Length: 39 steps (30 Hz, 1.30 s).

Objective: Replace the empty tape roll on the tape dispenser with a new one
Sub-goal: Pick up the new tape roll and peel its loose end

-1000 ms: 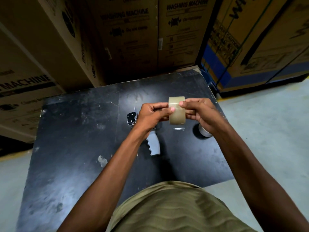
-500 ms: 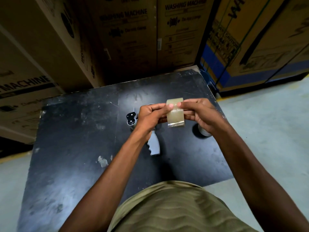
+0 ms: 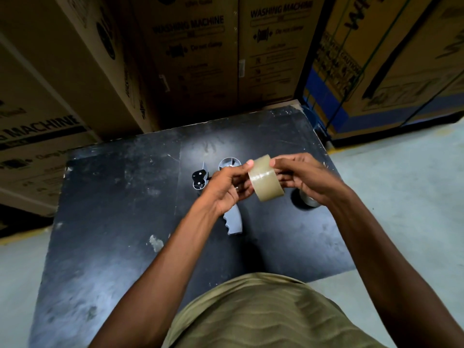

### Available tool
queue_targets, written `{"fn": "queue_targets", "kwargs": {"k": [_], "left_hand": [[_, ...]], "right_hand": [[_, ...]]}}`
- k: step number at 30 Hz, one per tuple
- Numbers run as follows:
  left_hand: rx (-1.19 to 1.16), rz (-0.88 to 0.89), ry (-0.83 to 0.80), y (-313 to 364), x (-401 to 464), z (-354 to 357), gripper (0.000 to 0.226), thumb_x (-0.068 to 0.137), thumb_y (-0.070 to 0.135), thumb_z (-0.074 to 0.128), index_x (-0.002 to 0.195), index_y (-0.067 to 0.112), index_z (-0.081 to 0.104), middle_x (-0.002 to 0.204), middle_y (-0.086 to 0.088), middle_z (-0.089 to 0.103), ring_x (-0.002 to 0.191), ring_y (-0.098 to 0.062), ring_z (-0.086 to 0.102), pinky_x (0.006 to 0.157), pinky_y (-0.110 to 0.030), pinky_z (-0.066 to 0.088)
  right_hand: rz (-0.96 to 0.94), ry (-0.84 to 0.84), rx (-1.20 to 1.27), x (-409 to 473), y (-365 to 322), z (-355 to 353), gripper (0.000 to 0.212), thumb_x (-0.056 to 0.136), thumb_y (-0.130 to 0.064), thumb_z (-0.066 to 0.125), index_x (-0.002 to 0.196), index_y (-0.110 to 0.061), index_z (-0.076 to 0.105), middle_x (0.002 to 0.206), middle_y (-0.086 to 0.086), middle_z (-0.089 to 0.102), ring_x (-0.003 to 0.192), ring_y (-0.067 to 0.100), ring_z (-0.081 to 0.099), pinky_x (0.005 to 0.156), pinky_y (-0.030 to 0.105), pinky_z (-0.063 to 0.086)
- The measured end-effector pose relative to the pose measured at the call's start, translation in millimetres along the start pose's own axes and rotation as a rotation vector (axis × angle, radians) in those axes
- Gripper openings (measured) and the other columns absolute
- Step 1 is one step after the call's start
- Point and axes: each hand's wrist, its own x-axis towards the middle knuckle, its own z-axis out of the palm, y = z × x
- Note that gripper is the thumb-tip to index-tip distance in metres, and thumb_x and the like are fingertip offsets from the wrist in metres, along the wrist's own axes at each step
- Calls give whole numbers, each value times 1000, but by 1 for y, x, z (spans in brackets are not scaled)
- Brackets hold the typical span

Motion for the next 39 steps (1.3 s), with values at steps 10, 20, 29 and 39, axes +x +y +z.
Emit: {"fn": "queue_targets", "kwargs": {"k": [10,20,29,39], "left_hand": [[-94,102,136,-9,2,2,20,79,22,81,80,16,62,61,2,54,50,-9,53,50,-22,52],[238,481,83,-18,-2,5,28,98,23,59,113,3,73,86,-9,62,74,-14,63,60,-19,53],[387,622,104,-28,1,5,19,85,17,76,103,9,78,99,-23,69,72,-11,67,61,-27,56],[609,596,102,-23,1,-4,4,85,17,75,85,17,78,77,-6,73,63,-15,62,55,-29,53]], "right_hand": [[-36,-59,44,3,17,2,32,86,-4,66,117,2,69,103,21,68,87,29,62,78,33,52],[-125,207,-16,8,24,14,7,84,-17,75,84,-13,81,87,16,75,80,24,66,77,36,47],[-236,420,-101,11,39,24,35,76,-42,77,55,-19,61,55,7,55,57,19,46,56,34,34],[-342,339,-276,6,46,17,46,82,-40,71,59,-2,59,53,10,52,52,16,44,51,33,31]]}}
